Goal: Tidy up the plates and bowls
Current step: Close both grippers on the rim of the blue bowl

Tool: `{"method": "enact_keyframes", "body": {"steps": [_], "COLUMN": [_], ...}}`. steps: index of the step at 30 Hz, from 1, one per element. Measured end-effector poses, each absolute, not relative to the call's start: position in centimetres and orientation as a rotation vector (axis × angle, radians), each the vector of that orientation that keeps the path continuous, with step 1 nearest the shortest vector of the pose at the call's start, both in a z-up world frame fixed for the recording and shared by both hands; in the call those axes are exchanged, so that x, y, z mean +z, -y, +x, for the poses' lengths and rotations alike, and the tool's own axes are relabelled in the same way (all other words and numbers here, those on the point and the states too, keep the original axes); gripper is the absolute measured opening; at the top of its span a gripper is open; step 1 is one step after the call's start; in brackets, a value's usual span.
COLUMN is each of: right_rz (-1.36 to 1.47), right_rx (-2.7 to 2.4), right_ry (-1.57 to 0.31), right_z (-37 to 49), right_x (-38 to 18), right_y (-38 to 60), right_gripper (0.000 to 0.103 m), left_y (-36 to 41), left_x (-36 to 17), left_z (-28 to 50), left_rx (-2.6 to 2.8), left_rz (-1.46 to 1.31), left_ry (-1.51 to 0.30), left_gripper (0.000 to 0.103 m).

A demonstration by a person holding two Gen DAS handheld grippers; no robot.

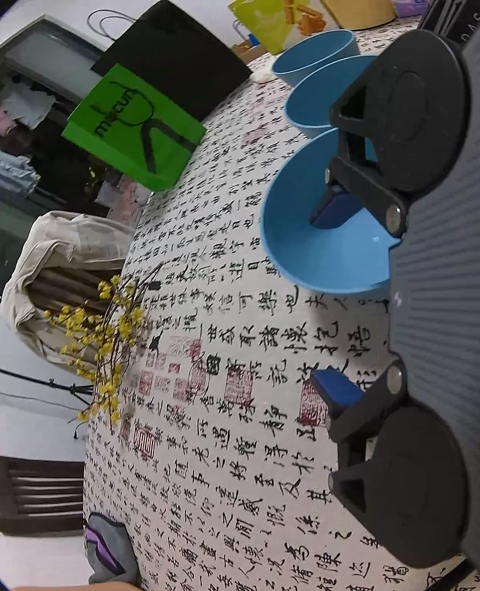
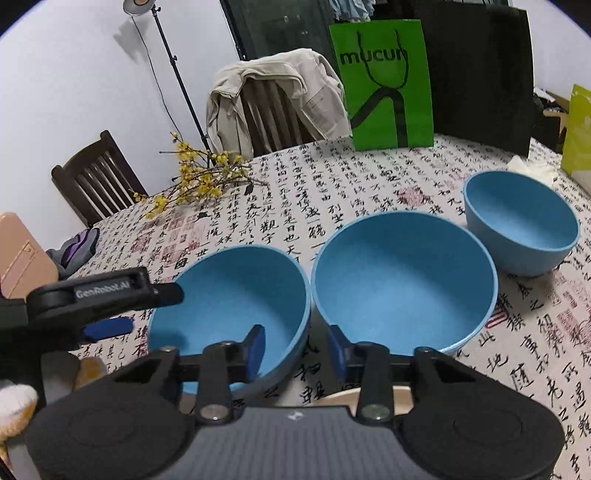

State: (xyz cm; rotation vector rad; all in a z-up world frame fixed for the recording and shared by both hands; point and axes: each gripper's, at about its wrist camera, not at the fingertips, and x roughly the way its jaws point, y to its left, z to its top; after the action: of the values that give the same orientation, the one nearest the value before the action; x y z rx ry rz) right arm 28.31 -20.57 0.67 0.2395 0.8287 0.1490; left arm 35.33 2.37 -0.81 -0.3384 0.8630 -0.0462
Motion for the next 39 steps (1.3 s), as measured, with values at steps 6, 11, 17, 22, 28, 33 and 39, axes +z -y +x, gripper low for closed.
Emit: {"method": "enact_keyframes", "body": {"steps": [6,11,17,22,28,33,39], "right_rz": [0.208,0.18,0.149,0.141,0.113,0.086,0.039], "right_rx": [0.127,0.114,0.106,0.107,0.109,0.113,0.107], "right_ry": [-0.877,-0.893,-0.913,-0.915,-0.916,-0.91,-0.901], "right_z": [29.1,30.2,31.1,31.3,31.6,31.8,31.7], "right_x": [-0.5,-1.3,-2.0,-2.1,-2.0,-2.0,-2.0], "right_y": [19.6,18.7,17.8,17.8,17.7,17.5,17.1], "right_gripper": [0.03,0.027,0.023,0.022,0.017,0.016,0.014], "left_y": [-1.7,-1.4,-1.1,-1.1,-0.9,-0.8,-0.4], "left_x": [-1.2,-2.0,-2.8,-2.9,-2.9,-3.0,-2.7], "left_z": [35.3,35.7,36.1,36.1,36.2,36.2,36.0], "left_rx": [-0.046,-0.046,-0.063,-0.069,-0.077,-0.096,-0.097], "left_rz": [-0.316,-0.306,-0.3,-0.292,-0.273,-0.262,-0.225], "left_ry": [-0.87,-0.894,-0.922,-0.915,-0.904,-0.899,-0.866], "left_gripper": [0.083,0.075,0.056,0.047,0.038,0.028,0.025]}}
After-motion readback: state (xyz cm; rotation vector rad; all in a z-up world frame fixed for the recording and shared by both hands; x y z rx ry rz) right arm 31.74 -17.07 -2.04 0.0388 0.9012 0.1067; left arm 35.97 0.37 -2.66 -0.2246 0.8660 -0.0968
